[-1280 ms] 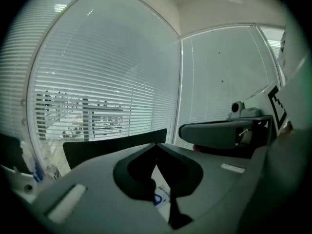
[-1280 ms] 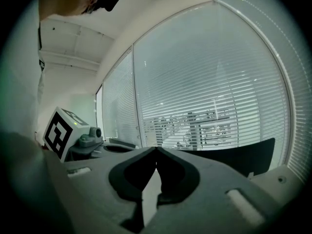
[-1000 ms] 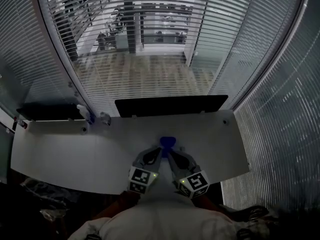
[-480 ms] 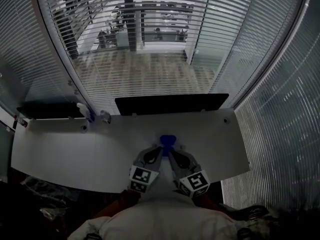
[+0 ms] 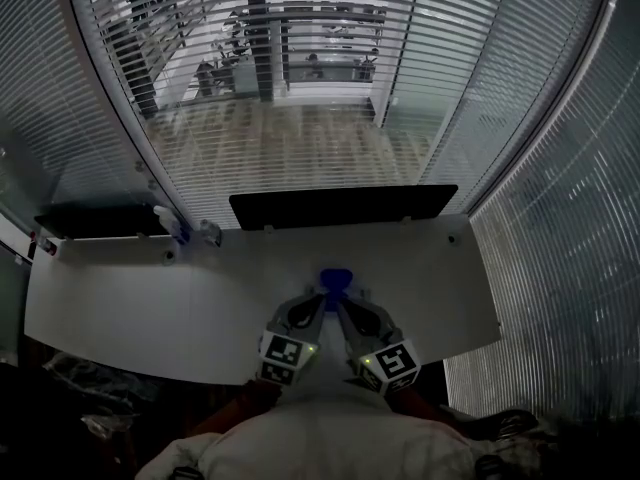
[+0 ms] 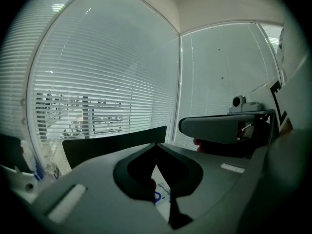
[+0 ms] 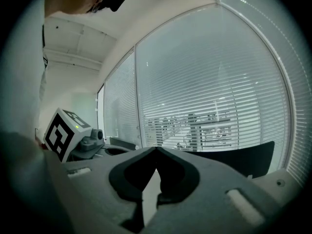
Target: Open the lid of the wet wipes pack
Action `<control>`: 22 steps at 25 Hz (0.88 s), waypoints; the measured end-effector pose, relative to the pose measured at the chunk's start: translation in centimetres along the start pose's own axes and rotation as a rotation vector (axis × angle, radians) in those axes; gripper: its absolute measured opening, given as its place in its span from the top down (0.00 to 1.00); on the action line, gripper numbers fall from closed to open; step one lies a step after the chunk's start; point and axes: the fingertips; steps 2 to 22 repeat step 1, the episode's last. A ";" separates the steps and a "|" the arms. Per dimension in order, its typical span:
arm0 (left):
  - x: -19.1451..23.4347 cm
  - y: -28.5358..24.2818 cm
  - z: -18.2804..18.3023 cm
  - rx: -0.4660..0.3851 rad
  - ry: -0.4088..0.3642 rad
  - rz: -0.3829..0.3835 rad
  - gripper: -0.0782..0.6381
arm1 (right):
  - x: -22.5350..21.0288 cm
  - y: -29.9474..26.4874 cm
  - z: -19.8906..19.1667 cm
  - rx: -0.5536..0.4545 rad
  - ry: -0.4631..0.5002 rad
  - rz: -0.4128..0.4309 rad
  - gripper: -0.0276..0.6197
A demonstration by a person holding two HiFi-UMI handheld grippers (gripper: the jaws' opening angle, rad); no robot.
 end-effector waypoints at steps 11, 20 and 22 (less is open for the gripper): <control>-0.1 0.0 0.1 0.000 0.001 0.000 0.89 | 0.0 0.0 0.3 0.000 0.004 -0.001 0.96; -0.1 0.0 0.1 0.000 0.001 0.000 0.89 | 0.0 0.0 0.3 0.000 0.004 -0.001 0.96; -0.1 0.0 0.1 0.000 0.001 0.000 0.89 | 0.0 0.0 0.3 0.000 0.004 -0.001 0.96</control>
Point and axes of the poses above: the fingertips, and each gripper's own axes: y backward along the fingers, x to its left, z out of its top, and after that the axes turned 13 degrees about -z, right-handed
